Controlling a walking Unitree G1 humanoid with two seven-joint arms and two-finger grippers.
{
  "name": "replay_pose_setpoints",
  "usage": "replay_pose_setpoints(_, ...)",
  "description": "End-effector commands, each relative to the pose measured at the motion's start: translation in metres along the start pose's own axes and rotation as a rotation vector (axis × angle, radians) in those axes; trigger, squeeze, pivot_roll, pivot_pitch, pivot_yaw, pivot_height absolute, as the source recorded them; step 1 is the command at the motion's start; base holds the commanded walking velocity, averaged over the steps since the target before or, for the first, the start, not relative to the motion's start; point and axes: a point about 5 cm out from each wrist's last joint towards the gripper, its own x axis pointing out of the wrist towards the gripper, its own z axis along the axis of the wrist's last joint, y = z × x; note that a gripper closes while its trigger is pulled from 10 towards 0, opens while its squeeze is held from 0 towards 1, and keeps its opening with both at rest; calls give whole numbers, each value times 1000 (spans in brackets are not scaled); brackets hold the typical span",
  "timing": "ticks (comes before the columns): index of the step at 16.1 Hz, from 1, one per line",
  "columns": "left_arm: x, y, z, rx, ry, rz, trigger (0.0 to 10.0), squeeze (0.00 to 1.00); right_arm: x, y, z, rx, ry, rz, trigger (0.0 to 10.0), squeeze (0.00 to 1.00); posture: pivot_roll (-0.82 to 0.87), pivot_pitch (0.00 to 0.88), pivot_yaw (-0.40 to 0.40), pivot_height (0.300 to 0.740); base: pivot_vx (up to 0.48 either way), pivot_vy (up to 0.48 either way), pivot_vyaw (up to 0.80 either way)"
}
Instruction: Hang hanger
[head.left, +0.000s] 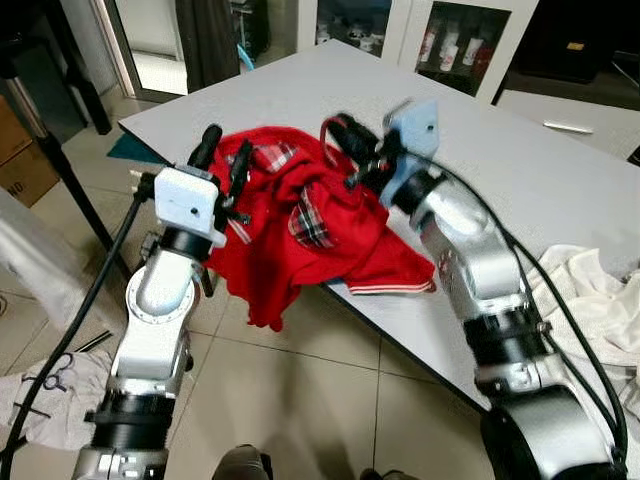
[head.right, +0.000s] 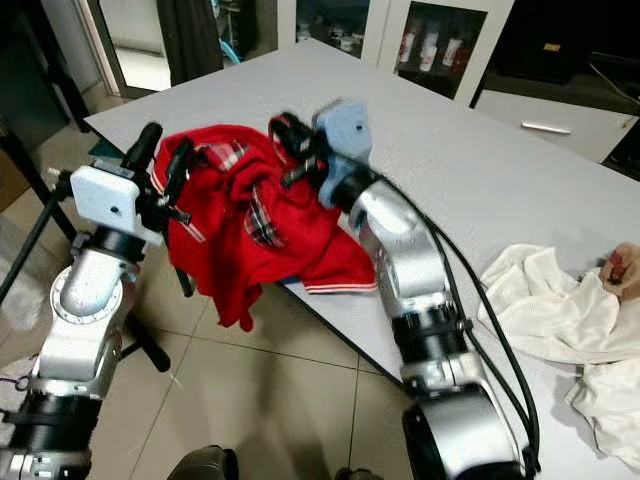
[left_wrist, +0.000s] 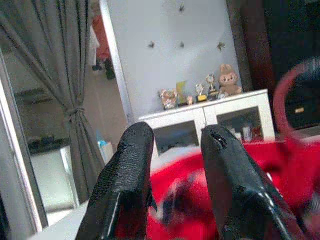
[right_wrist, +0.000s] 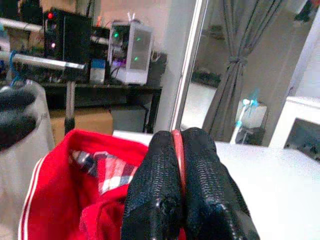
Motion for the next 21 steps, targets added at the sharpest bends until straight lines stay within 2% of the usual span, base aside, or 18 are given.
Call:
replay_pose_setpoints(1, 0, -1, 8, 3, -33, -1, 10000, 0, 6, -7, 23, -12, -87, -24, 0, 0, 120, 33, -34, 740, 0, 0, 0)
replay_pose_setpoints(3, -2, -6, 18, -21, -55, -30, 10000, 0, 12, -10, 39, -15, -126, -17, 0, 0, 120, 33, -34, 740, 0, 0, 0)
replay_pose_setpoints(4, -7, -15, 19, -70, -46, -74, 10000, 0, 17, -11, 48, -12, -150, -10, 0, 0, 117, 28, -37, 740, 0, 0, 0)
replay_pose_setpoints(7, -28, -37, 7, -161, 24, -138, 10000, 0, 26, -12, 64, -10, -193, 10, 0, 0, 119, 24, -38, 740, 0, 0, 0)
replay_pose_setpoints(9, -48, -47, -8, -235, 122, -124, 10000, 0, 33, -10, 75, -5, -225, 32, 0, 0, 124, 24, -41, 740, 0, 0, 0)
replay_pose_setpoints(10, -57, -49, -16, -257, 165, -105, 10000, 0, 36, -5, 72, 7, -214, 71, 0, 0, 126, 19, -41, 740, 0, 0, 0)
replay_pose_setpoints(11, -60, -49, -18, -261, 177, -99, 10000, 0, 36, -4, 71, 10, -207, 88, 0, 0, 129, 20, -42, 740, 0, 0, 0)
replay_pose_setpoints(13, -74, -47, -24, -259, 218, -60, 10000, 0, 29, 16, 53, 47, -182, 225, 0, 0, 134, 21, -43, 740, 0, 0, 0)
replay_pose_setpoints(16, -89, -45, -24, -253, 238, -30, 10000, 0, 15, 44, 40, 157, -223, 373, 0, 0, 134, 22, -39, 740, 0, 0, 0)
replay_pose_setpoints(18, -88, -48, -24, -253, 237, -43, 10000, 0, 9, 60, 35, 196, -217, 493, 0, 0, 134, 22, -38, 740, 0, 0, 0)
replay_pose_setpoints(21, -74, -52, -18, -236, 190, -72, 10000, 0, 2, 66, 26, 193, -183, 553, 0, 0, 131, 21, -44, 740, 0, 0, 0)
